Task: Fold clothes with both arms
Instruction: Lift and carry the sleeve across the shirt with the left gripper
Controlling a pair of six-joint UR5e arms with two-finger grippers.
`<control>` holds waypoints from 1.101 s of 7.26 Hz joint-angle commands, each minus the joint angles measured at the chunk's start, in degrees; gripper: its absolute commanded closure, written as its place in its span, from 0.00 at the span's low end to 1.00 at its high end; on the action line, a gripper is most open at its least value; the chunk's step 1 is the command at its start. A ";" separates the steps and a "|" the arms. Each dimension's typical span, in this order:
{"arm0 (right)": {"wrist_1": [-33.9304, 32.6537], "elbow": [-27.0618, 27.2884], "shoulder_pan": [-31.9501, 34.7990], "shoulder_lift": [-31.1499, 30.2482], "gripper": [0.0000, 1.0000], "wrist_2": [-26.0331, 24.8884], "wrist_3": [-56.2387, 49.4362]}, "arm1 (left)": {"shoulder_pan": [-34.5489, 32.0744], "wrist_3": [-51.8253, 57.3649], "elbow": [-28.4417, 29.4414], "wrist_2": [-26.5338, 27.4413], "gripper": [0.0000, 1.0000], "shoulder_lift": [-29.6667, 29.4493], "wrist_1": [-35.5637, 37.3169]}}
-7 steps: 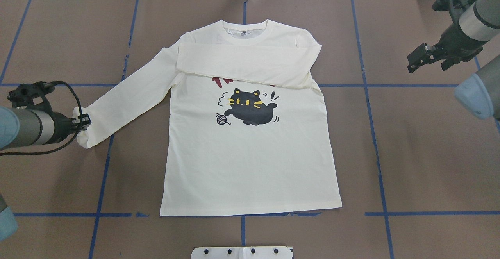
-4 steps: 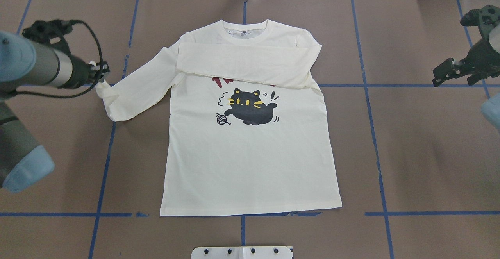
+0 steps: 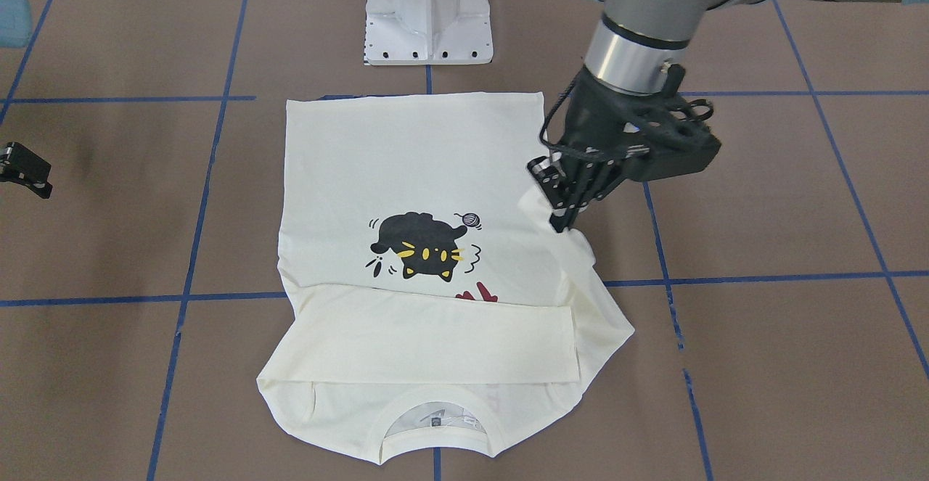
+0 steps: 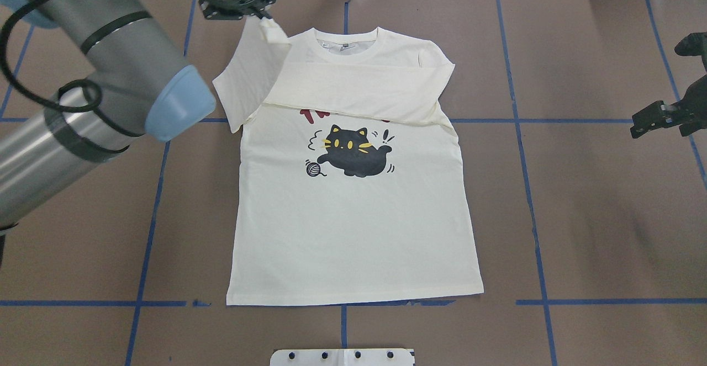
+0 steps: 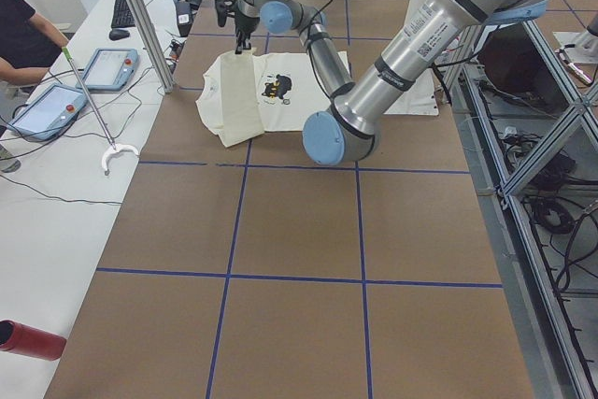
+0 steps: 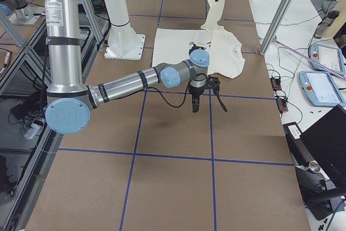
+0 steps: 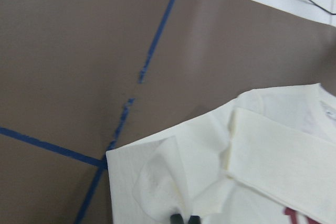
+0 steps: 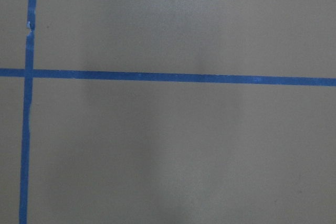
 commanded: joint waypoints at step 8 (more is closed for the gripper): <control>-0.08 -0.35 -0.09 1.46 0.00 0.67 2.07 | 20.73 -20.82 45.84 16.44 1.00 -25.86 -26.99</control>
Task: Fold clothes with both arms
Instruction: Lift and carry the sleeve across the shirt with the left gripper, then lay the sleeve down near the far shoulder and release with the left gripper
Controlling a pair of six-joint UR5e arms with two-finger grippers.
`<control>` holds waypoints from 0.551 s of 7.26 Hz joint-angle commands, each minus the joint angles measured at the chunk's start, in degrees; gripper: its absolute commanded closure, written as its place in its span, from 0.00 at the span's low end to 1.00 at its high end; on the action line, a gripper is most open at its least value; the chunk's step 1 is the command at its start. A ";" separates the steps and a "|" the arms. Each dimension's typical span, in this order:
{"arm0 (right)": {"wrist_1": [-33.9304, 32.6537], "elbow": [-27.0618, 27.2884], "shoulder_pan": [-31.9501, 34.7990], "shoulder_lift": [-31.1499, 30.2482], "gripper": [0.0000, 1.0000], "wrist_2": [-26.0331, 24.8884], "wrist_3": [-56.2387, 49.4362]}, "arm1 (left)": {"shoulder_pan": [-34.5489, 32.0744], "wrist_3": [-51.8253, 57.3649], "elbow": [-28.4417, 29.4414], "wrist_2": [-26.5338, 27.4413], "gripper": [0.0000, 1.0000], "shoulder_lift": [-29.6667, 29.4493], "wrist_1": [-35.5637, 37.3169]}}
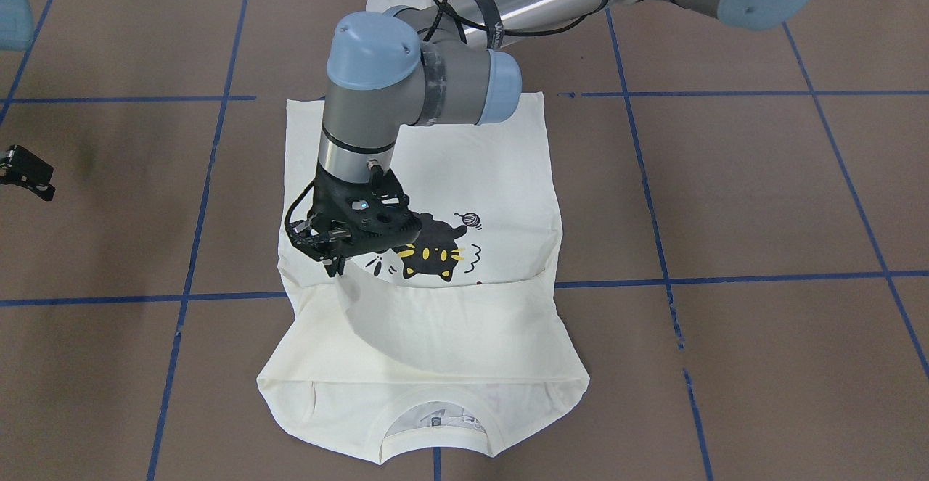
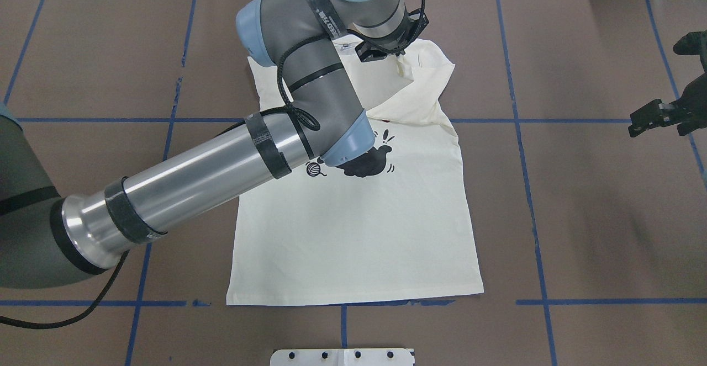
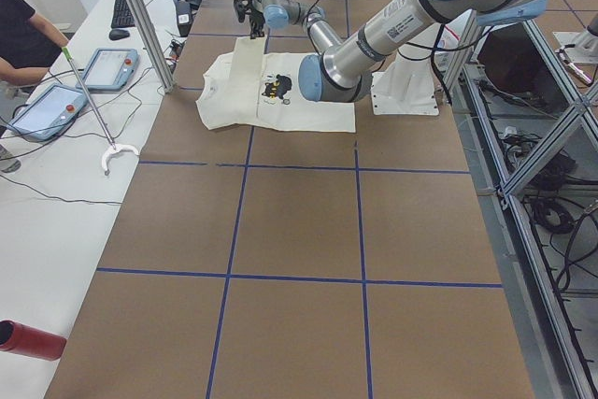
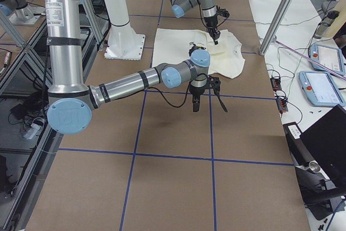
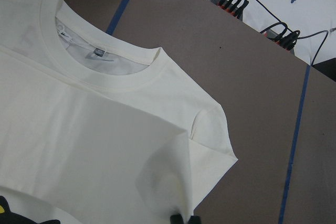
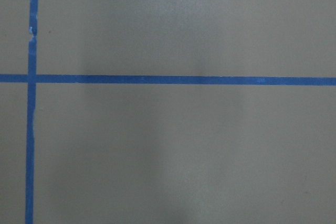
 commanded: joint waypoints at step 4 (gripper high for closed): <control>0.02 -0.07 -0.03 0.57 0.00 0.66 2.19 | 6.89 -2.24 11.88 9.40 0.00 -8.22 -9.97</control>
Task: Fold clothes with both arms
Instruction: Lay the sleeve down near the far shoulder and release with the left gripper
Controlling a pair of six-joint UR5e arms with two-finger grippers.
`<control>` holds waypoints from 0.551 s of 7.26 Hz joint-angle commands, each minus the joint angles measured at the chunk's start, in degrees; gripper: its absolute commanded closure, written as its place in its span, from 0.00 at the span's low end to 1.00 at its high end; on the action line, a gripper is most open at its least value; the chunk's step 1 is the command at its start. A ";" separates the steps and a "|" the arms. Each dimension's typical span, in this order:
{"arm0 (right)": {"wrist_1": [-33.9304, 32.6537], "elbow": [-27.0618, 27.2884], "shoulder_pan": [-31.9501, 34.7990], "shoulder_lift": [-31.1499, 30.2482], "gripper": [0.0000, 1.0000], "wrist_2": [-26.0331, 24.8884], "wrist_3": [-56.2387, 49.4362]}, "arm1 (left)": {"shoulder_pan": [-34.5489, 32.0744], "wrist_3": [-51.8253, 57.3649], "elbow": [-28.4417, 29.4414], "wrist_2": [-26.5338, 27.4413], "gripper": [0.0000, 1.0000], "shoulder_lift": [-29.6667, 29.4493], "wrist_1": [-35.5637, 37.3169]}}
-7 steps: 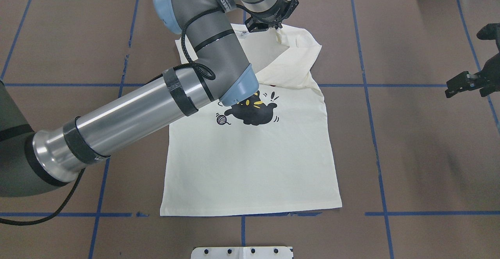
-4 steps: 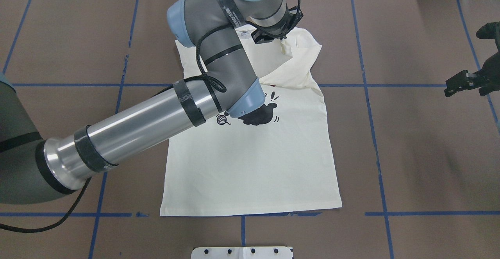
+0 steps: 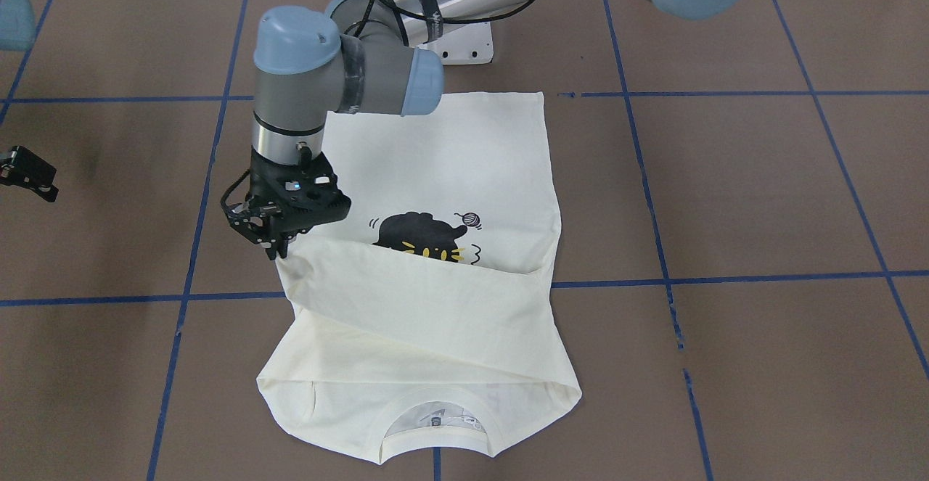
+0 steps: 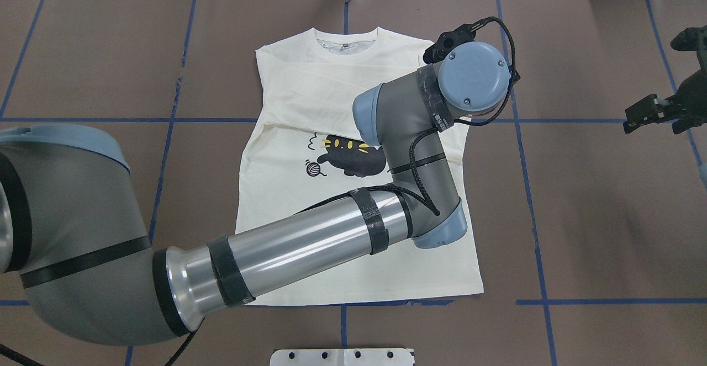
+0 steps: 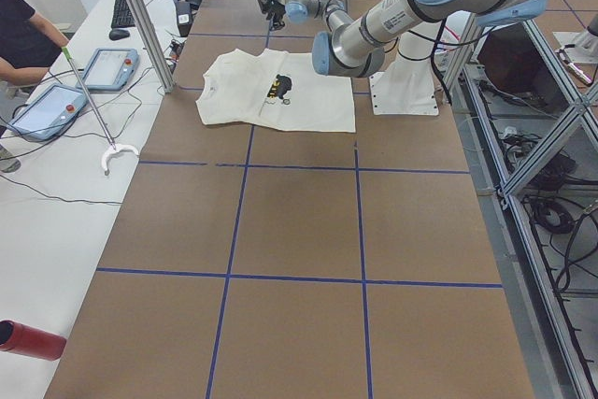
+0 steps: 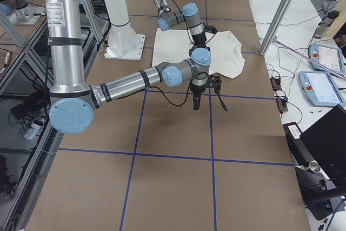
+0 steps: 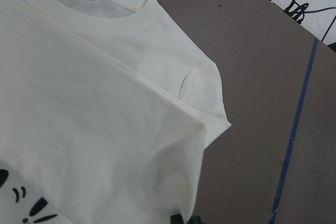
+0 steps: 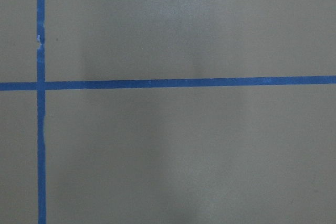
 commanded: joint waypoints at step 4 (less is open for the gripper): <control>0.09 0.41 -0.26 2.50 0.00 -0.09 3.06 | -4.48 7.83 -4.28 -2.89 0.00 4.93 0.22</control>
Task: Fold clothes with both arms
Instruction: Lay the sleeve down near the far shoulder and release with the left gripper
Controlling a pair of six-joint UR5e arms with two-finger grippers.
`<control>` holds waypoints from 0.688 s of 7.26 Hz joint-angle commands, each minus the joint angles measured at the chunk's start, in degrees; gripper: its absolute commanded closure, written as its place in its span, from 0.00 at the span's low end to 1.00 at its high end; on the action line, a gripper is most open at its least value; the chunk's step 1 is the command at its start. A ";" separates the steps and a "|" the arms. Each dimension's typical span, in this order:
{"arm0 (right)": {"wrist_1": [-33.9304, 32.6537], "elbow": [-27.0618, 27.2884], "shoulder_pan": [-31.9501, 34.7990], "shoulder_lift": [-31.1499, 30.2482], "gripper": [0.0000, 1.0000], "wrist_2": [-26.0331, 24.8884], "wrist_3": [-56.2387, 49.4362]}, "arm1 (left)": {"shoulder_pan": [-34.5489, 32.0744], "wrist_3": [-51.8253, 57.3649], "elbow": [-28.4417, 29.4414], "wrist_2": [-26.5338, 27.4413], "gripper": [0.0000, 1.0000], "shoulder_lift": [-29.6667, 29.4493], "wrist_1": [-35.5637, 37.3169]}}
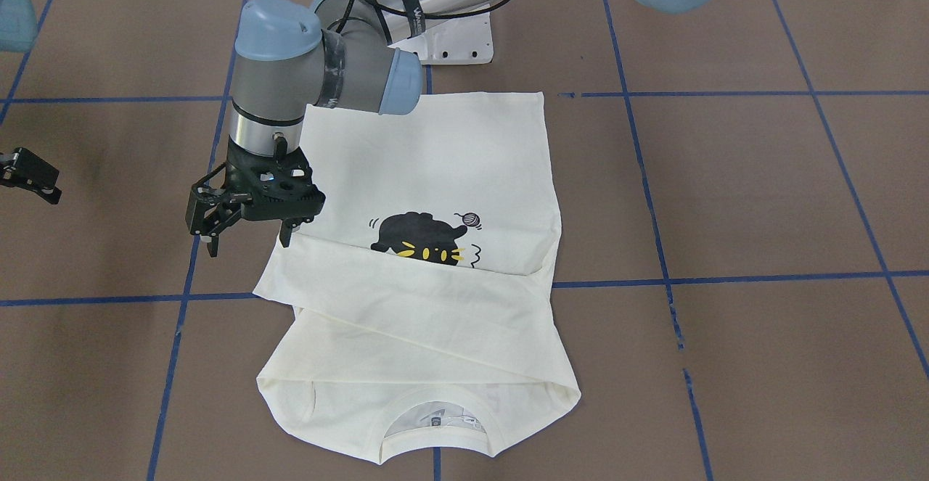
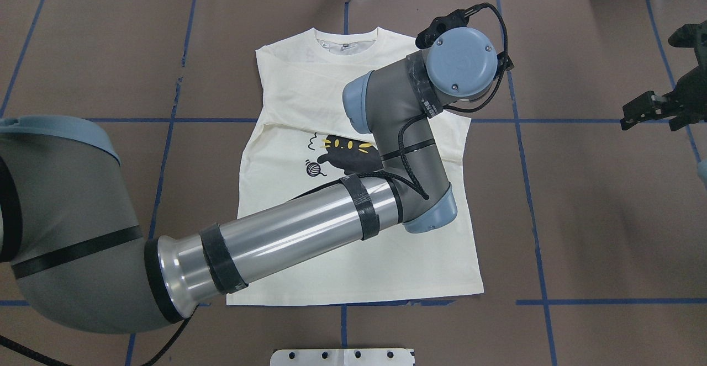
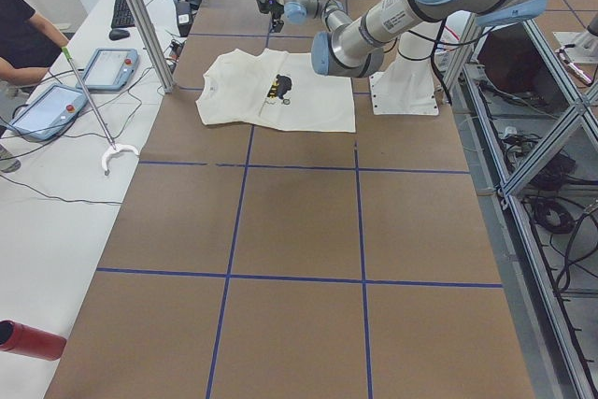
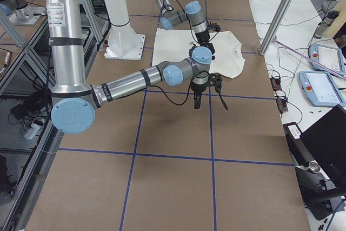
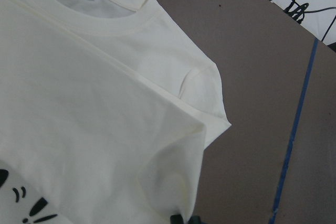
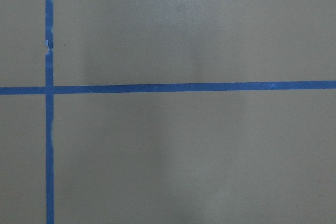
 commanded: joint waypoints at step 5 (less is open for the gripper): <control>0.19 0.80 -7.28 7.92 0.00 -0.79 15.93 | -10.39 19.31 -8.64 -6.97 0.00 16.58 2.30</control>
